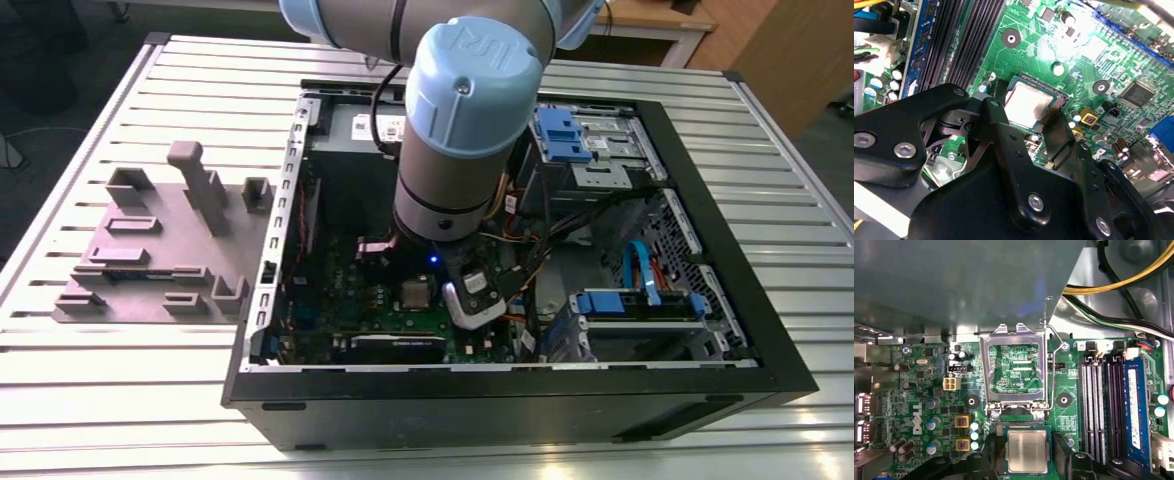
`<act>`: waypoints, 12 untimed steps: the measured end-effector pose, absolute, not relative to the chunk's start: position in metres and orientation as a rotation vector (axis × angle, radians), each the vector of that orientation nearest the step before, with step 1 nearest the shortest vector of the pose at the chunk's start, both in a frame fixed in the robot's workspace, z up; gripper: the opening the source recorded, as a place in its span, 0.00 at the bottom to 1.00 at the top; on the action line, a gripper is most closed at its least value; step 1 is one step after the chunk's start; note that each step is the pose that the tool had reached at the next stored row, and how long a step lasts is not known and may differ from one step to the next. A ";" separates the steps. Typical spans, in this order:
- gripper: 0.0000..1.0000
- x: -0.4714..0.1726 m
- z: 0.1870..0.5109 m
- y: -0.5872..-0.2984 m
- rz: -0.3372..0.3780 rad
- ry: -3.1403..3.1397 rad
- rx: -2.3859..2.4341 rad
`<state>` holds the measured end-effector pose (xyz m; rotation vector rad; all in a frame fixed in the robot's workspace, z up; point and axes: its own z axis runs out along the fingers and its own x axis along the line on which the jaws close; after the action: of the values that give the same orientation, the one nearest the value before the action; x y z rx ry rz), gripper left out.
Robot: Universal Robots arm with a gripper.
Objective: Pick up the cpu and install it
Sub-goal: 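Place the cpu into insertion slot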
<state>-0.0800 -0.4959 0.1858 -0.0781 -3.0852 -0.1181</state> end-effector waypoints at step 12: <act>0.56 -0.080 0.185 -0.496 -0.118 -3.085 -0.110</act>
<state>-0.0800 -0.4959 0.1850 -0.1098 -3.0850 -0.1184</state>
